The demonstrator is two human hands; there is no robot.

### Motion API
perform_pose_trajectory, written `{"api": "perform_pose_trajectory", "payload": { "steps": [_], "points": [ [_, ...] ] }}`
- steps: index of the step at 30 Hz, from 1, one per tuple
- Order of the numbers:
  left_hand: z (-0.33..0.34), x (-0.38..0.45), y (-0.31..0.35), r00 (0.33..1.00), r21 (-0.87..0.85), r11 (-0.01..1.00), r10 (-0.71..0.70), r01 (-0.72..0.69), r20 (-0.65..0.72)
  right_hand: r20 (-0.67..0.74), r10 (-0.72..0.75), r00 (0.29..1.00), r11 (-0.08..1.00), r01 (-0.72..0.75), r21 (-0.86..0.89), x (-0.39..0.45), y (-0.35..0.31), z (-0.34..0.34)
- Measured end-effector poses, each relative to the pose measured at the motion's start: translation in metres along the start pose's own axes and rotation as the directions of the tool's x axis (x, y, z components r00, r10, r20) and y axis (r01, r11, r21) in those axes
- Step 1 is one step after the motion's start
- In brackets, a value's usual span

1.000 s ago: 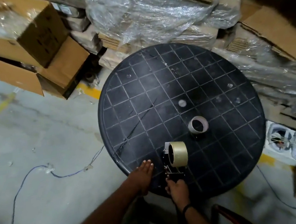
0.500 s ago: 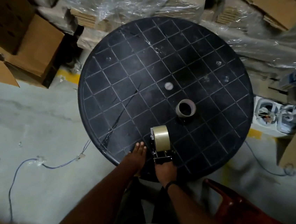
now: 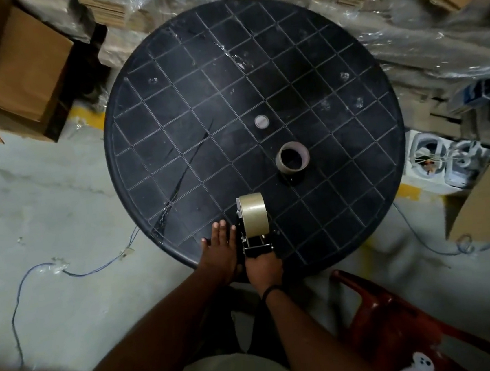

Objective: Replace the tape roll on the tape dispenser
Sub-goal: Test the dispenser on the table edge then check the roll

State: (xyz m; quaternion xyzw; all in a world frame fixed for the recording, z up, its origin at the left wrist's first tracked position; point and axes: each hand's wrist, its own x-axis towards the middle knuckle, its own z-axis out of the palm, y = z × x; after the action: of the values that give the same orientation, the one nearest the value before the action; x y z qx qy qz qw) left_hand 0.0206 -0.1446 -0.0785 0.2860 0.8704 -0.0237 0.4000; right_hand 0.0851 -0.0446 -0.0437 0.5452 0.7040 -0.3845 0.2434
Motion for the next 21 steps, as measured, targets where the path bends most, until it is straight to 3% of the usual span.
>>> {"api": "perform_pose_trajectory", "payload": {
  "steps": [9, 14, 21],
  "points": [
    [-0.010, 0.002, 0.002, 0.998, -0.008, 1.000, -0.001, 0.001, 0.067, -0.001, -0.015, 1.000, 1.000, 0.015, -0.001, -0.003, 0.020, 0.001],
    [-0.002, 0.002, -0.001, 1.000, -0.008, 1.000, 0.017, -0.017, 0.026, -0.019, -0.063, 0.998, 0.995, 0.061, -0.085, -0.016, 0.066, 0.009],
    [0.001, 0.005, 0.008, 0.999, 0.042, 0.999, 0.004, -0.006, 0.042, -0.032, -0.063, 0.998, 0.998, 0.063, 0.001, -0.031, 0.133, 0.023]
  ]
}}
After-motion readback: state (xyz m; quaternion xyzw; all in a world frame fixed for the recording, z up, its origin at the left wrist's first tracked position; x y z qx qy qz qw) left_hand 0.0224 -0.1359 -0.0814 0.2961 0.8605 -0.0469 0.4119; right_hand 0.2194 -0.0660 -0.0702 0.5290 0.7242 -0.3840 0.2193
